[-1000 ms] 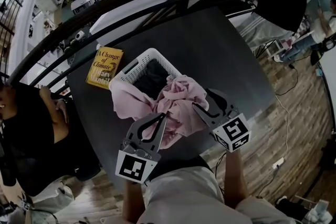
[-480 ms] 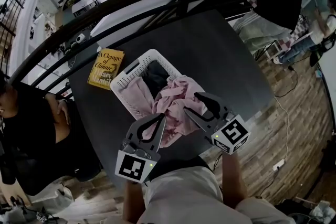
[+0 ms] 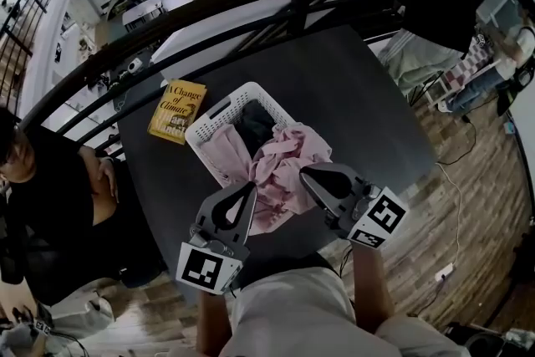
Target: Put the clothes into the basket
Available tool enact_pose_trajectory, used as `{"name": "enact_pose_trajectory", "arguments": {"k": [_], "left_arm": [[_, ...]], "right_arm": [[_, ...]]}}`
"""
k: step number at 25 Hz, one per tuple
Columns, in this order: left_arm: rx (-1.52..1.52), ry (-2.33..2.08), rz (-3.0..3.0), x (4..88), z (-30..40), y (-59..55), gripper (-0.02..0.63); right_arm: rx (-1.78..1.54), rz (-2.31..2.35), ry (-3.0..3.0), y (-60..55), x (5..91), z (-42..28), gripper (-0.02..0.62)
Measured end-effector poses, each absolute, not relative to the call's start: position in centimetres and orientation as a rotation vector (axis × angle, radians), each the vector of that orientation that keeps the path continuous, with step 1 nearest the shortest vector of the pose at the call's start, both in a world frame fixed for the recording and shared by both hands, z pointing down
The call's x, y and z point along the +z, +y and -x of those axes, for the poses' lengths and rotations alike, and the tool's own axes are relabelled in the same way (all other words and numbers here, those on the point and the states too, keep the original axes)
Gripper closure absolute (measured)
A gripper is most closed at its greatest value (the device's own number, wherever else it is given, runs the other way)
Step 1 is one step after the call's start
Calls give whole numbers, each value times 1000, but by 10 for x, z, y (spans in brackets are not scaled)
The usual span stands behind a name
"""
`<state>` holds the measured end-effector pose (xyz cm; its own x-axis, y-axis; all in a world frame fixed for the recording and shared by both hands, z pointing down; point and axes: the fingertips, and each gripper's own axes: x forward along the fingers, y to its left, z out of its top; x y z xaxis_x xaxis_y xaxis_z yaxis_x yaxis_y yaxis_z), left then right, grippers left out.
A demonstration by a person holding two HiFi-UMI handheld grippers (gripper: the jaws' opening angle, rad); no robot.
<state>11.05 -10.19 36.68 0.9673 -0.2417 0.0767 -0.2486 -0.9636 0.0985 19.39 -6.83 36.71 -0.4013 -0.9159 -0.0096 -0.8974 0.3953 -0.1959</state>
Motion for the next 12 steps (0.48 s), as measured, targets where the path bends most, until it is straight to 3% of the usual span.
{"name": "enact_pose_trajectory", "arguments": {"k": [12], "left_arm": [[19, -408, -3039, 357, -92, -96, 604]], "right_arm": [[-244, 1634, 2560, -59, 368, -173, 580]]}}
